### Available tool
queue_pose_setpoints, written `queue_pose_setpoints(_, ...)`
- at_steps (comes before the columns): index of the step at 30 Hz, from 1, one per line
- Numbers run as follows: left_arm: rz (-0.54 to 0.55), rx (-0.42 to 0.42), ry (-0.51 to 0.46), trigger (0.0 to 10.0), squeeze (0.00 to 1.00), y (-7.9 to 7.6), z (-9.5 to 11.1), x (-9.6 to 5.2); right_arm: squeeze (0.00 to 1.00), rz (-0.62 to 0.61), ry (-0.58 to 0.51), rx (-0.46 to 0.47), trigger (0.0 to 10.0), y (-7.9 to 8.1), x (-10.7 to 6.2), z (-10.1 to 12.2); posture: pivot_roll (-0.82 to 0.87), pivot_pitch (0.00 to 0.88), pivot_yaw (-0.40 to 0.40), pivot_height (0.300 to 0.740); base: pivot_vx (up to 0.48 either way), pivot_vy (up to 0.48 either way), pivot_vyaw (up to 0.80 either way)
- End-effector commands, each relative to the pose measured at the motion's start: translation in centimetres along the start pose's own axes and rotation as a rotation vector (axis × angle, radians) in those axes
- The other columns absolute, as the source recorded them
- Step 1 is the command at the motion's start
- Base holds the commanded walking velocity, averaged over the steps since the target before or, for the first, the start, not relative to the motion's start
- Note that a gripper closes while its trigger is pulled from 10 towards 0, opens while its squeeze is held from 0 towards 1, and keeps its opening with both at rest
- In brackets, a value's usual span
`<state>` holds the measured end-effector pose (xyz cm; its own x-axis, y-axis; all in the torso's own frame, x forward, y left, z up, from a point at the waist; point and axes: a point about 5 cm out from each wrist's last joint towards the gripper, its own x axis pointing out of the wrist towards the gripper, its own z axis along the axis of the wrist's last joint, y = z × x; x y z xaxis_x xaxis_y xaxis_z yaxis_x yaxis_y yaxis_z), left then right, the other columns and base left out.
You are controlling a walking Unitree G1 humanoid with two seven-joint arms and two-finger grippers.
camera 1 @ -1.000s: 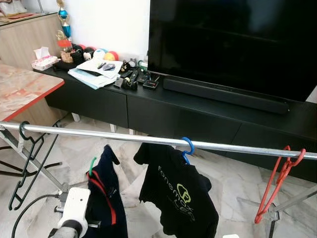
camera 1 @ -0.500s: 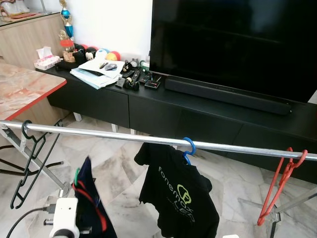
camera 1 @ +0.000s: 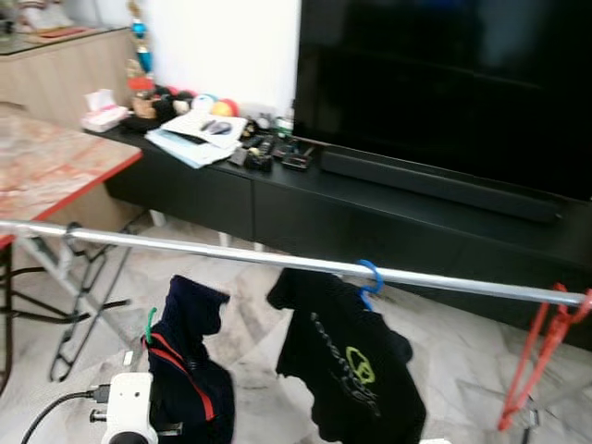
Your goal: Hang hanger
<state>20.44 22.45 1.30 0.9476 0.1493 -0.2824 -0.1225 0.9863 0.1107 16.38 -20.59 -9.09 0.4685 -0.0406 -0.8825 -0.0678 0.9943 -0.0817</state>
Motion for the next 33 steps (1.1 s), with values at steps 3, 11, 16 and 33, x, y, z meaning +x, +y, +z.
queue_pose_setpoints(3, -0.018, 0.011, -0.070, 10.0, 0.00, -0.2, 1.5, 0.6, 0.00, -0.007, 0.007, 0.013, 10.0, -0.1, 0.0, -0.3, 0.11, 0.000, -0.043, 0.740, 0.000, 0.336, 0.00)
queue_pose_setpoints(11, -0.031, 0.024, -0.079, 10.0, 0.00, -0.3, 1.8, 0.8, 0.00, -0.010, 0.024, 0.014, 10.0, -0.1, 0.0, -0.4, 0.12, 0.000, -0.044, 0.740, 0.000, 0.068, -0.49)
queue_pose_setpoints(16, -0.035, 0.008, -0.079, 10.0, 0.00, -0.5, 1.9, 0.9, 0.00, -0.009, 0.025, 0.015, 10.0, -0.1, 0.0, -0.3, 0.12, 0.000, -0.043, 0.740, 0.000, 0.000, -0.79)
queue_pose_setpoints(33, -0.051, 0.011, -0.099, 10.0, 0.00, -1.0, 2.5, 1.2, 0.00, -0.007, 0.022, 0.026, 10.0, 0.1, 0.0, -0.2, 0.12, 0.000, -0.038, 0.740, 0.000, 0.139, -0.78)
